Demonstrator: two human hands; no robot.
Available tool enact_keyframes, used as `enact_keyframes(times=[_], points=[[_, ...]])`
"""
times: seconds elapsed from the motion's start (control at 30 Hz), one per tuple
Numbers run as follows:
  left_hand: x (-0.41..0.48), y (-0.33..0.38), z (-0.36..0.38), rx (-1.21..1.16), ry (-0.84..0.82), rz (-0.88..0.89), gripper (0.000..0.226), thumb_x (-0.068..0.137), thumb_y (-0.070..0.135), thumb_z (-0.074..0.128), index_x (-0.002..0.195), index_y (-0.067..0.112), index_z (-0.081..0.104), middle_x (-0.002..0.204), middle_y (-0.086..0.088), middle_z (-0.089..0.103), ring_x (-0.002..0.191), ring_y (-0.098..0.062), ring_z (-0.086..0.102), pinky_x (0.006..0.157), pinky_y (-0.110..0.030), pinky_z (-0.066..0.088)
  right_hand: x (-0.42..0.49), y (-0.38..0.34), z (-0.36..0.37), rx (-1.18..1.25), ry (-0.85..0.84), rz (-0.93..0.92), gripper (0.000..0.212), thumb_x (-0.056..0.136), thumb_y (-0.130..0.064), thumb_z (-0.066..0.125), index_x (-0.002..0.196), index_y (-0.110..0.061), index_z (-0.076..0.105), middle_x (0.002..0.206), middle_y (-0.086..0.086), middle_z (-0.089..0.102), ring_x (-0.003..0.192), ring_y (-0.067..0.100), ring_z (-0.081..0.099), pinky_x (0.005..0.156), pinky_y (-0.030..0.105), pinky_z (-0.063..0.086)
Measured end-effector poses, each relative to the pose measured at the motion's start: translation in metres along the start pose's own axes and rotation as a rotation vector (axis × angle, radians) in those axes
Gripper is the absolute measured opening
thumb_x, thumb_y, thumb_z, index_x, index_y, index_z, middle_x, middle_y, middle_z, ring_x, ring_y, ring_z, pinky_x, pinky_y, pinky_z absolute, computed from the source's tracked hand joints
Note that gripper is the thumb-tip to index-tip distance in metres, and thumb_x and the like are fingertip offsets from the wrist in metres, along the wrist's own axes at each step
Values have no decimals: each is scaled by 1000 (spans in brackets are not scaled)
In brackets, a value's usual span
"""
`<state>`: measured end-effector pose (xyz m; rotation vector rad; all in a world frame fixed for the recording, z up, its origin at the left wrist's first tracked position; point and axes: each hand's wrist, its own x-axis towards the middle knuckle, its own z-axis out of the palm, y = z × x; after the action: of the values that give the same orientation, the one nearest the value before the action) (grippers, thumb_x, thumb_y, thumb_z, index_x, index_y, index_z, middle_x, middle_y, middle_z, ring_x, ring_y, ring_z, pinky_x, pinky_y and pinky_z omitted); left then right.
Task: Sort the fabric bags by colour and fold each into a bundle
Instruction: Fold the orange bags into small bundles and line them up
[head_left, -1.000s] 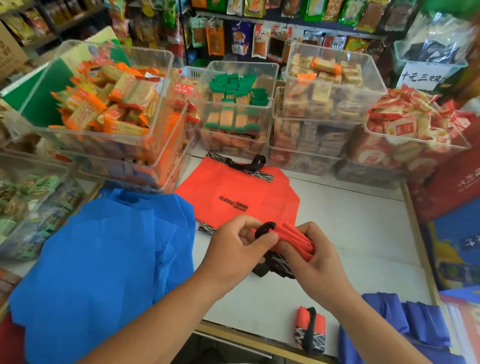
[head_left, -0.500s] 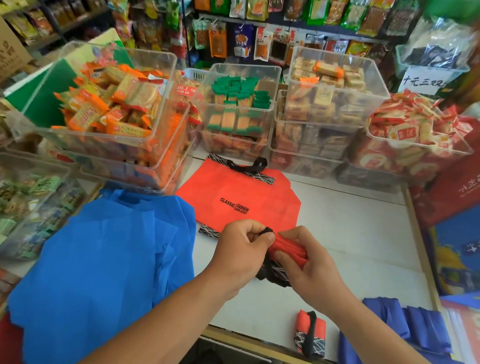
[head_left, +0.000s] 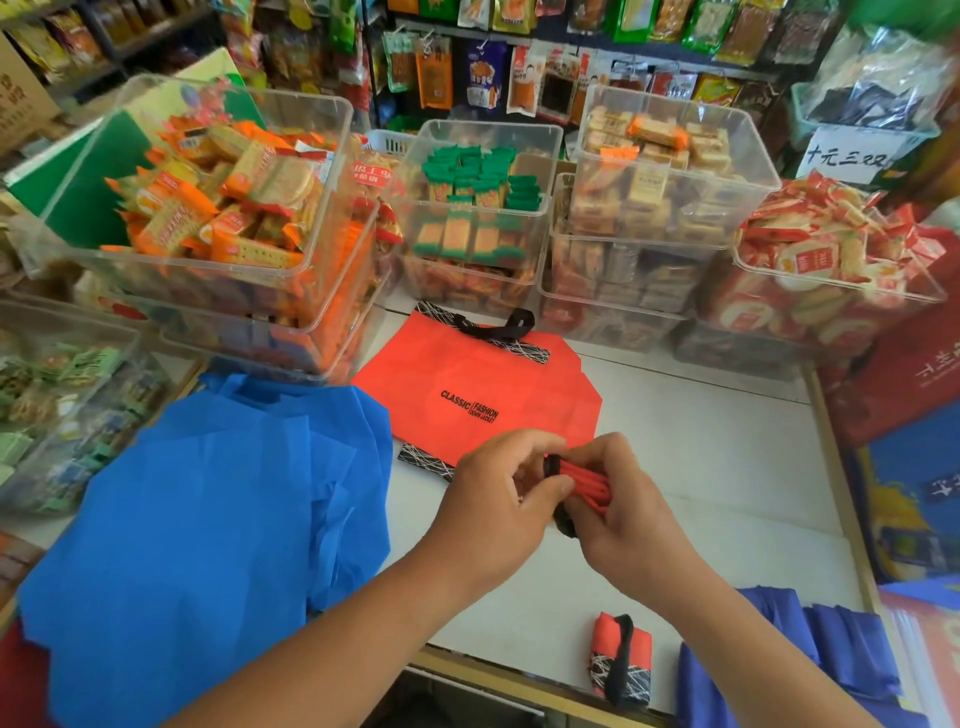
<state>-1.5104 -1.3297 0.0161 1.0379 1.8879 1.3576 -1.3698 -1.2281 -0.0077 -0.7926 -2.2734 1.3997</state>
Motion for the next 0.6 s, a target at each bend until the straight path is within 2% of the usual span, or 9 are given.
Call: enact_keyframes(times=[0.07, 0.13, 0.23, 0.33, 0.4, 0.5, 0.6], points=[[0, 0, -1, -108, 10, -85, 42, 88, 12, 78, 125, 29, 65, 86, 16, 64, 83, -6, 65, 82, -27, 57, 4, -4, -1, 41, 6, -18, 47, 94, -4, 59, 122, -37, 41, 102, -6, 62, 81, 27, 67, 70, 52, 58], [-1, -4, 0, -36, 65, -28, 41, 86, 15, 79, 122, 29, 68, 92, 17, 63, 91, -8, 66, 83, -29, 58, 6, -4, 1, 20, -14, -34, 51, 94, -8, 60, 133, -36, 42, 112, -7, 60, 91, 23, 68, 77, 49, 59], [-4, -4, 3, -51, 164, 0, 33, 84, 11, 82, 113, 24, 75, 98, 13, 62, 92, -10, 66, 80, -28, 61, 9, -4, 0, -13, 10, -39, 38, 96, -11, 63, 127, -31, 55, 115, -5, 63, 100, 17, 67, 84, 42, 58], [-3, -5, 5, -60, 195, -48, 26, 84, 13, 82, 108, 24, 77, 98, 12, 66, 88, -7, 67, 79, -26, 59, 11, -5, -1, -19, 19, -16, 34, 96, -6, 65, 115, -32, 55, 106, -6, 64, 93, 14, 67, 78, 36, 58], [-4, -5, 7, -70, 206, -49, 22, 87, 12, 79, 105, 23, 77, 95, 12, 70, 86, -6, 68, 79, -24, 58, 13, -6, 2, -13, 12, 23, 30, 96, -12, 64, 108, -36, 51, 100, -5, 64, 89, 17, 68, 75, 41, 58], [-6, -2, 10, -6, 211, 32, 20, 89, 7, 75, 103, 22, 79, 96, 15, 69, 90, -4, 68, 80, -20, 55, 15, -6, 5, 10, -5, 82, 19, 93, -22, 59, 105, -31, 48, 94, 3, 63, 84, 28, 67, 70, 53, 58], [-6, 0, 11, 72, 184, 133, 23, 90, 4, 71, 103, 21, 78, 99, 14, 69, 94, -3, 67, 82, -19, 54, 13, -8, 4, 22, -29, 85, 24, 96, -7, 56, 105, -27, 46, 82, 2, 63, 73, 25, 66, 64, 57, 57]])
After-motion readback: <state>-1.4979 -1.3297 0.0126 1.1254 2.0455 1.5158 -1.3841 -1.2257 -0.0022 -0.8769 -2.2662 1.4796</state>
